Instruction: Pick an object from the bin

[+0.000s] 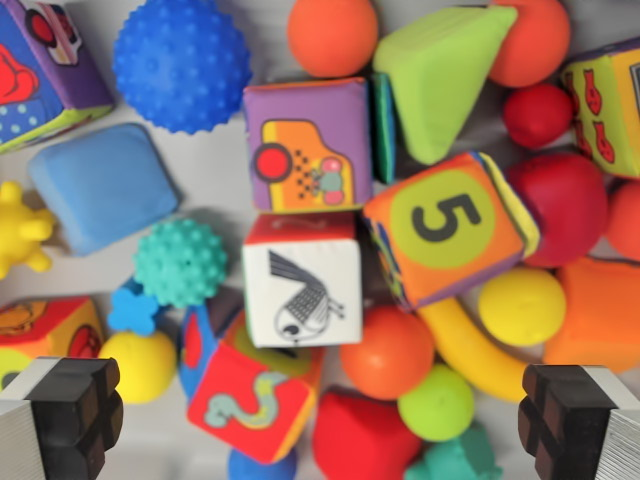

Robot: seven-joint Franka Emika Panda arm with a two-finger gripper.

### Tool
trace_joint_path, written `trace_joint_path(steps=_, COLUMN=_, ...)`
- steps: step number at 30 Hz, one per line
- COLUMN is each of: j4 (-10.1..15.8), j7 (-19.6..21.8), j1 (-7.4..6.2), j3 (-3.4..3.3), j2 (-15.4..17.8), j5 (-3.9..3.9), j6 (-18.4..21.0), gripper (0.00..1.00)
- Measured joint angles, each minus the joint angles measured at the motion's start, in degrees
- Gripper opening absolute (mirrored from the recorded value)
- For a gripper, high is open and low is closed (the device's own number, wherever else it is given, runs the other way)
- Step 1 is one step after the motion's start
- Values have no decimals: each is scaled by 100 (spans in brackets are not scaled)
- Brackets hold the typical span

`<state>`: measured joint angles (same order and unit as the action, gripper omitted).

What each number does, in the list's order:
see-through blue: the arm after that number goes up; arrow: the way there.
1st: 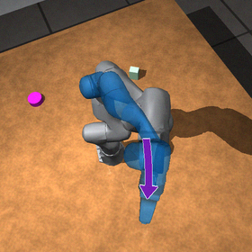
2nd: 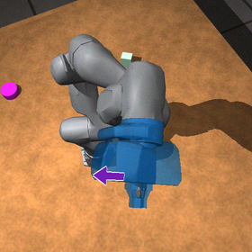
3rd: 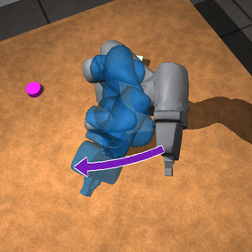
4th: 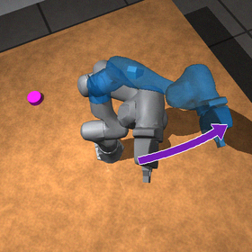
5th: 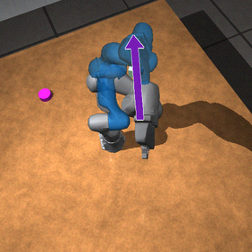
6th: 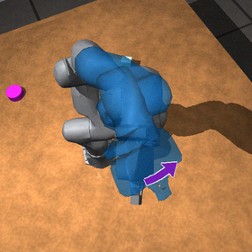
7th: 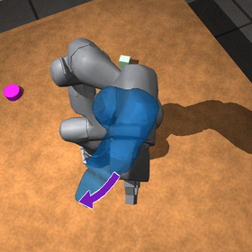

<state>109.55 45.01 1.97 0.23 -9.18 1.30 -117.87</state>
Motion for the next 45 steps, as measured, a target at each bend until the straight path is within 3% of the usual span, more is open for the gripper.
trace_joint_path(steps=20, j4=8, j7=0, j1=-13, j3=7, j2=-8, j5=0, j6=-2, gripper=100)
trace_joint_path(steps=45, j4=112, j7=0, j1=-237, j3=107, j2=-275, j5=-17, j6=-381, gripper=100)
